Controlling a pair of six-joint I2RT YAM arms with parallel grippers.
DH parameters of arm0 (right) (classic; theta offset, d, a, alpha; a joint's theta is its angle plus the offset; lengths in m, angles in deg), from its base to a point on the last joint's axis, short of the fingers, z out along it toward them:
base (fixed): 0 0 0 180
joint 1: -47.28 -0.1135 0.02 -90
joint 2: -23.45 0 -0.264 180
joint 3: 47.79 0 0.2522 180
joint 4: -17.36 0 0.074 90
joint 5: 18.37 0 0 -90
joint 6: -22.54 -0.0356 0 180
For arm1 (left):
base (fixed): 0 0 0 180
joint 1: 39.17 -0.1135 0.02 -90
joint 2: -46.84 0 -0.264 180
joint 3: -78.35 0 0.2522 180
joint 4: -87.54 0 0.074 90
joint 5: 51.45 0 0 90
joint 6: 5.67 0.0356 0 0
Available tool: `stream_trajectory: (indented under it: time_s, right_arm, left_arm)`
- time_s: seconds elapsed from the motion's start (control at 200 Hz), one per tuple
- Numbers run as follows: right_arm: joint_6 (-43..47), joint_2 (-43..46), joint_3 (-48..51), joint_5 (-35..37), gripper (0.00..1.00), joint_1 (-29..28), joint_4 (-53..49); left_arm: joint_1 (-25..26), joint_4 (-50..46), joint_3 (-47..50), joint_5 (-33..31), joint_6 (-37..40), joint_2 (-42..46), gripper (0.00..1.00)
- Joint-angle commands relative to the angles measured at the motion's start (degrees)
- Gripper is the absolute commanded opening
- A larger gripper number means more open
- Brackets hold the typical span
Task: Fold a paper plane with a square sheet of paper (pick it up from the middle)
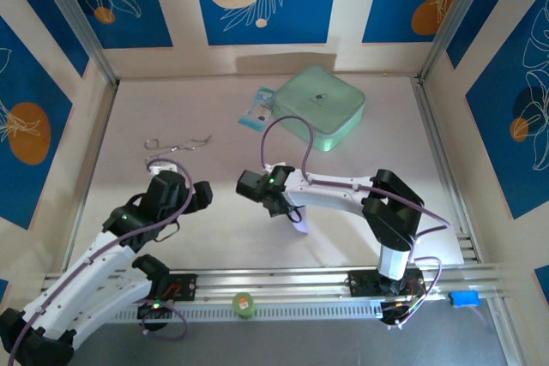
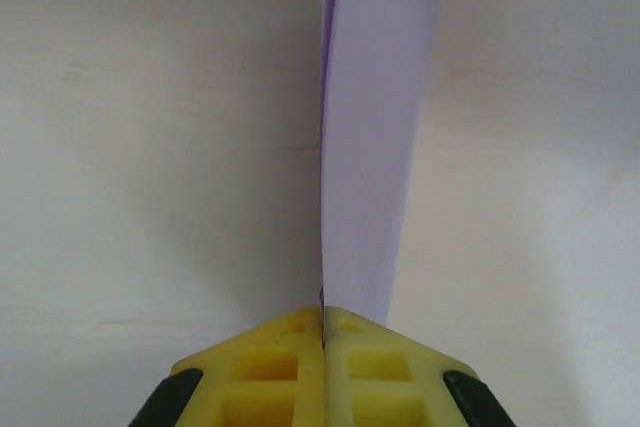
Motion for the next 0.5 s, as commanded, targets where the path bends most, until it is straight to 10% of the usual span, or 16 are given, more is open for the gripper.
stream_trajectory:
  time_s: [0.0,0.23,0.495]
  right_arm:
    - [1.65,-3.04,-1.14,-8.56,0.02,0.08,6.9]
    - [2.25,-0.55,1.32,-19.94,0.37,1.09,21.79]
    - [1.97,13.73,16.63,-34.52,0.48,11.05,36.21]
  left_arm:
    - [-0.57,-6.88,-3.65,-4.23,-3.26,-1.86,1.0]
    - [-0.73,-2.32,-4.09,-0.37,-0.09,-1.46,1.0]
    - [-0.92,2.06,-3.92,7.94,1.84,-0.3,0.91]
